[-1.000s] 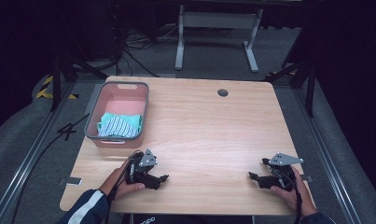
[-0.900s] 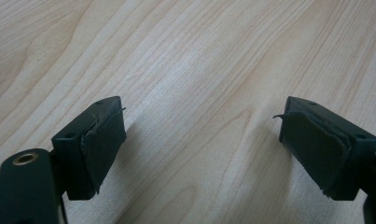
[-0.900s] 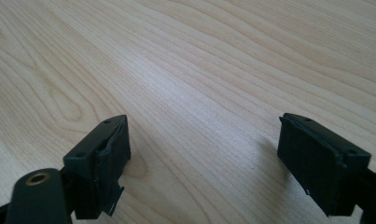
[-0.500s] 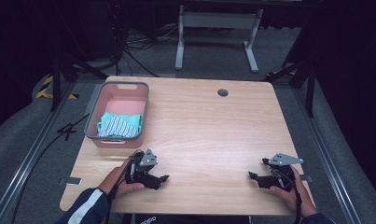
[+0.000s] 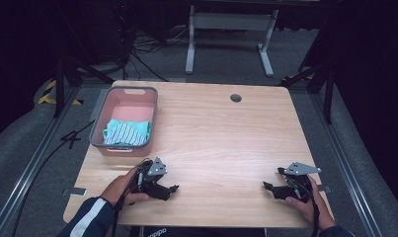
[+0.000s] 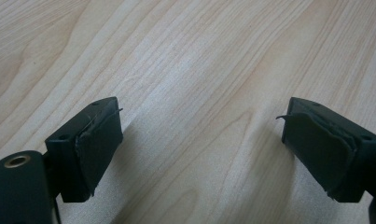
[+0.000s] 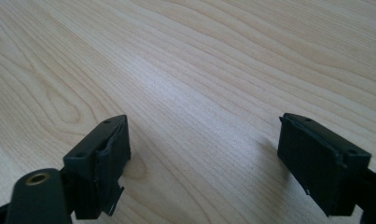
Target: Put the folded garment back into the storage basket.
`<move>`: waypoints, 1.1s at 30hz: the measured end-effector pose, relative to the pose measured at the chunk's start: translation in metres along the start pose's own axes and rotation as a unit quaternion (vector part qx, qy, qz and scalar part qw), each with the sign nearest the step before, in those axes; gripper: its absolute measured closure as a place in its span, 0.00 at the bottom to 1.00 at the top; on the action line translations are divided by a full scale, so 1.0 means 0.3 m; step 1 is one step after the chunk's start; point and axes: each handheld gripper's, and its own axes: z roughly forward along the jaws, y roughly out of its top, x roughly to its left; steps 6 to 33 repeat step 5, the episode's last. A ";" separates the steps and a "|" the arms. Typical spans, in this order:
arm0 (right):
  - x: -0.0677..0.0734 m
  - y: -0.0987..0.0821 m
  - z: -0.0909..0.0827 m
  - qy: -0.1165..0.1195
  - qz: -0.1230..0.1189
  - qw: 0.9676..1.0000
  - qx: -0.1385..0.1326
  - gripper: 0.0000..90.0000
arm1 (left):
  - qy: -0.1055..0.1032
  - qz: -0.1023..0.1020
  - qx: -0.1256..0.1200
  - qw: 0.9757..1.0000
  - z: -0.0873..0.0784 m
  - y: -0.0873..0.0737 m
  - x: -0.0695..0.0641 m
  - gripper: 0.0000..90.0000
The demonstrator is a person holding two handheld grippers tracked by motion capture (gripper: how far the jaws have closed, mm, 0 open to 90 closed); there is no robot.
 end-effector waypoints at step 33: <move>-0.001 -0.001 0.000 0.000 0.000 1.000 0.000 0.19 | 0.000 0.000 0.000 1.000 0.000 0.000 0.000 0.14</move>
